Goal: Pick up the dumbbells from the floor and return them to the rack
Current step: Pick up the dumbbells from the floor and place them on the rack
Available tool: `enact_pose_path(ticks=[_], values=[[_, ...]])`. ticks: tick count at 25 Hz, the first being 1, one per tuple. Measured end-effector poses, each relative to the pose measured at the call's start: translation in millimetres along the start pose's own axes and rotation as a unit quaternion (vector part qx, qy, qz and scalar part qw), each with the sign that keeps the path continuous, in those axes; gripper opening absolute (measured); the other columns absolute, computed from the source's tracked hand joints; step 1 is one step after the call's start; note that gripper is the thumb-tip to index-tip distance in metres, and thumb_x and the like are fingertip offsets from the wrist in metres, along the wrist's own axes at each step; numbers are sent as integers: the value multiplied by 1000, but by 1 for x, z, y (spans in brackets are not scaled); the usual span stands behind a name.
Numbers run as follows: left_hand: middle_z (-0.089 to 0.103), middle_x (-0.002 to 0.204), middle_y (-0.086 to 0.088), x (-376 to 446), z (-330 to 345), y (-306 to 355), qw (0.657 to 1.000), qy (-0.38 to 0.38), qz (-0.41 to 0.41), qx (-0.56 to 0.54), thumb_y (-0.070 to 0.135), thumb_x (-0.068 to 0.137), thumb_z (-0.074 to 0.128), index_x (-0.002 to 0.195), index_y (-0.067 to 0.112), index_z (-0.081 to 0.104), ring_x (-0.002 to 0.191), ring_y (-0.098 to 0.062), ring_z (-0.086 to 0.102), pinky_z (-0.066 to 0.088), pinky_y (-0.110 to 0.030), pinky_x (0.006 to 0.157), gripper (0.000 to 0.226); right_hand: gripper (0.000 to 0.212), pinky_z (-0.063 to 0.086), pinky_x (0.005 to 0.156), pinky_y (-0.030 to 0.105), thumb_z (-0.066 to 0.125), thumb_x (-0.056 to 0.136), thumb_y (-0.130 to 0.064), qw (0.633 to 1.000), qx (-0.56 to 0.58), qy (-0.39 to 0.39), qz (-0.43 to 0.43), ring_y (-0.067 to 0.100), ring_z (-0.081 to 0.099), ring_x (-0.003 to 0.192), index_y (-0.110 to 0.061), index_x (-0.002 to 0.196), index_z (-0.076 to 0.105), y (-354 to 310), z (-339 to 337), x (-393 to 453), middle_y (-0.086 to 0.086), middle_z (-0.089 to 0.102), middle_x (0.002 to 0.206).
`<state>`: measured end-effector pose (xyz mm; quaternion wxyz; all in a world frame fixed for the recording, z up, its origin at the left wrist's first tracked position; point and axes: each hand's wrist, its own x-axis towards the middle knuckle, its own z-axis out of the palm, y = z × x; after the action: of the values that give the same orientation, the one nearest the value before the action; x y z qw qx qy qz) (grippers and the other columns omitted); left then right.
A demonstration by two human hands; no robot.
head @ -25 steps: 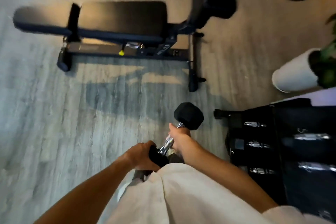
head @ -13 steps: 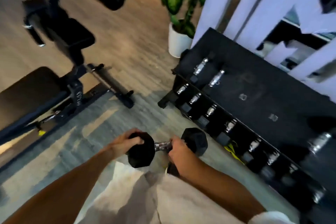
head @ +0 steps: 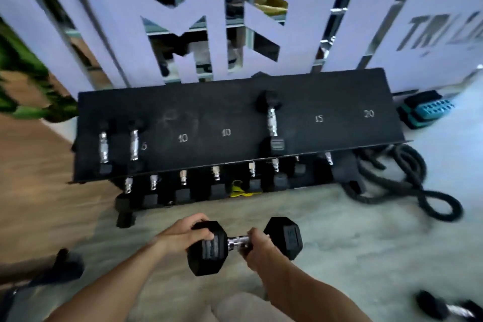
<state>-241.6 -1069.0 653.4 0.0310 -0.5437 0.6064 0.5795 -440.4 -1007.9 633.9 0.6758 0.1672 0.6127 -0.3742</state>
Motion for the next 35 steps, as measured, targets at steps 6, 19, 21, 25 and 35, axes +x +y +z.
enact_pose_path(ticks=[6,19,21,25,35], values=[[70,100,5,114,68,133,993,-90,42,56,42,79,68,106,36,61,86,-5,62,48,-27,79,29,17,54,72,34,47,97,-9,993,63,62,-80,21,58,72,-10,81,51,-133,-111,27,9,56,85],[66,92,11,320,39,251,985,-154,64,54,60,70,68,103,44,58,81,-4,61,51,-34,84,38,17,59,59,34,69,82,-10,963,47,245,-104,29,65,70,-3,84,54,-351,-104,121,15,63,79],[67,96,8,340,20,257,988,-137,59,34,61,72,67,107,47,57,85,-7,63,51,-35,85,39,24,60,66,39,74,76,-10,959,42,264,-91,33,65,72,-2,81,51,-385,-82,135,18,62,79],[69,108,10,368,-1,265,993,-111,40,-12,58,66,76,112,52,55,100,-7,66,55,-37,96,51,22,55,53,23,69,75,-19,951,-119,264,-112,25,64,66,-2,84,59,-447,-37,148,11,63,75],[62,121,17,428,42,291,990,-60,-32,-122,72,50,84,131,51,38,111,-3,60,50,-31,103,95,31,61,78,38,65,73,-35,792,-527,229,-204,29,71,86,-8,87,69,-551,51,205,9,71,92]])
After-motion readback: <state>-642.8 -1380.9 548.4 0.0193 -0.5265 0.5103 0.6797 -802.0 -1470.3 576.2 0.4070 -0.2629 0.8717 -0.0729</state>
